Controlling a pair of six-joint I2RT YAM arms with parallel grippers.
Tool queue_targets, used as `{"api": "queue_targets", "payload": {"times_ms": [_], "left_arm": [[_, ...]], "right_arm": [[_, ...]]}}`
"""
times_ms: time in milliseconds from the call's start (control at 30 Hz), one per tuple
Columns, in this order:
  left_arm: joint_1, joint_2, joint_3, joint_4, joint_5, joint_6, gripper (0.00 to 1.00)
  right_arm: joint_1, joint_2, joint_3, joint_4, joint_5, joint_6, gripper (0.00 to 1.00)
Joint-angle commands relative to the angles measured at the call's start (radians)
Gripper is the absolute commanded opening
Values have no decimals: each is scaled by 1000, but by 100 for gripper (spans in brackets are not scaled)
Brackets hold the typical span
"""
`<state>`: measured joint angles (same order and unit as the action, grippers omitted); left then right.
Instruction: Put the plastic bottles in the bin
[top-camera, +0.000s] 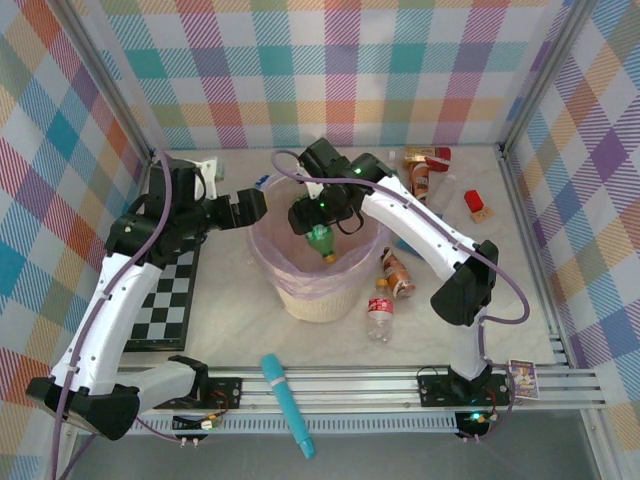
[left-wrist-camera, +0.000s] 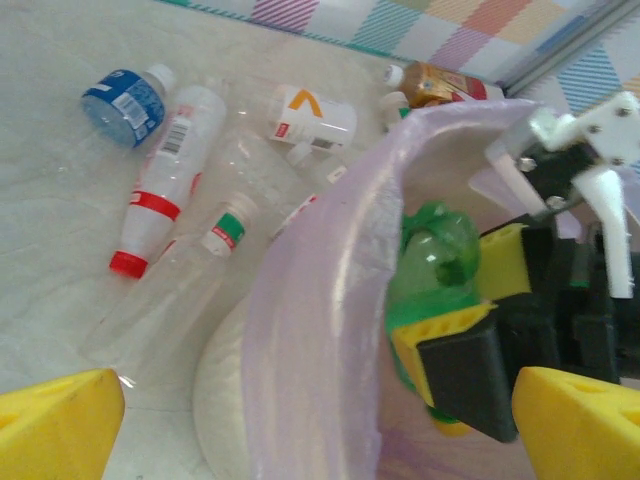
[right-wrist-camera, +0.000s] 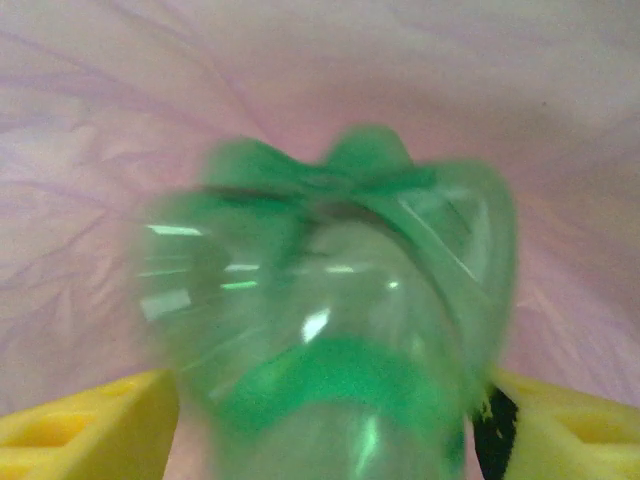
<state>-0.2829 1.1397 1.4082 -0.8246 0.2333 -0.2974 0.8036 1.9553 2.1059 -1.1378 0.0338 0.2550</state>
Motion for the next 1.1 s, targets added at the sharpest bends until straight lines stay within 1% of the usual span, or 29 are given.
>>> {"api": "queue_targets", "payload": {"times_ms": [0, 233, 367, 433, 533, 667, 733, 800, 900, 967, 1067], "left_arm": [[19, -5, -7, -11, 15, 4, 98], [19, 15, -30, 64, 129, -31, 97], [15, 25, -51, 117, 193, -55, 95], [4, 33, -55, 126, 199, -61, 94], [-18, 57, -49, 92, 155, -33, 94], [-19, 83, -73, 88, 148, -10, 94], [-20, 95, -75, 85, 146, -3, 93], [-21, 101, -81, 88, 147, 0, 93], [-21, 109, -89, 90, 148, 1, 93], [-22, 109, -95, 98, 159, -1, 93], [-22, 116, -100, 105, 163, -7, 92]], "right_arm": [[2, -16, 34, 6, -8, -10, 81], [2, -48, 124, -37, -3, -58, 92], [-1, -89, 203, -60, 12, -83, 95], [-11, -126, 224, -58, 29, -88, 95], [-74, -190, 213, -73, 55, -70, 95], [-221, -294, 87, -81, 92, -53, 97], [-326, -337, -1, -79, 111, -48, 99], [-470, -366, -104, -70, 96, -43, 100], [-661, -378, -240, -12, 55, -46, 99], [-759, -374, -318, 52, 3, -45, 99], [-845, -320, -391, 120, -28, -56, 99]]}}
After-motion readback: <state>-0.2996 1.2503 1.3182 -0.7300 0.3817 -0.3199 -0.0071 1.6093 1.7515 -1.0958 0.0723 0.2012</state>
